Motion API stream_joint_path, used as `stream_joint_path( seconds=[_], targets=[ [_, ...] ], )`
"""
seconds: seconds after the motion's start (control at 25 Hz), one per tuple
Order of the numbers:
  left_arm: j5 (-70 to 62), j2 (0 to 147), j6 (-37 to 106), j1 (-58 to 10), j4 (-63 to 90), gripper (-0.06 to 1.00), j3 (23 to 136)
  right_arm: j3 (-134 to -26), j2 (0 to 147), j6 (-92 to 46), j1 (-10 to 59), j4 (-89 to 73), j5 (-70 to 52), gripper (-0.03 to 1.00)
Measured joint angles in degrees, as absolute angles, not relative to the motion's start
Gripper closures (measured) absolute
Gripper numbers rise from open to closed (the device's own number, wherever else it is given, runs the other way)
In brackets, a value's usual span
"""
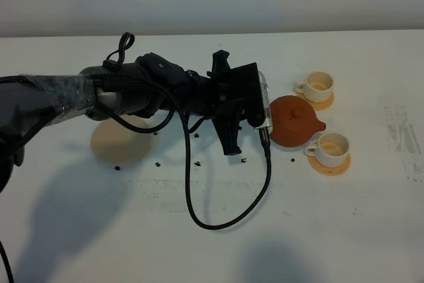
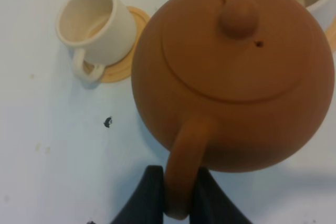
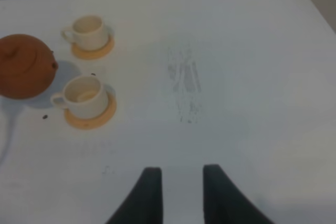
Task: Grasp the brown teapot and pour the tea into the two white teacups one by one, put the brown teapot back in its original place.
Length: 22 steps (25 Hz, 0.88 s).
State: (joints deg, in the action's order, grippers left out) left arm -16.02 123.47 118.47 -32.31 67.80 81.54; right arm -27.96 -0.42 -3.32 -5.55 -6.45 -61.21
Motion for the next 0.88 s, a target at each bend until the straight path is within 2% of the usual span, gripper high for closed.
stream_joint_path(
  seconds=[0.88],
  targets=[
    [-13.2, 123.7, 118.5, -33.6, 64.3, 0.86, 83.4, -28.0, -0.4, -3.3, -5.5, -6.5, -61.2, 0.74]
  ],
)
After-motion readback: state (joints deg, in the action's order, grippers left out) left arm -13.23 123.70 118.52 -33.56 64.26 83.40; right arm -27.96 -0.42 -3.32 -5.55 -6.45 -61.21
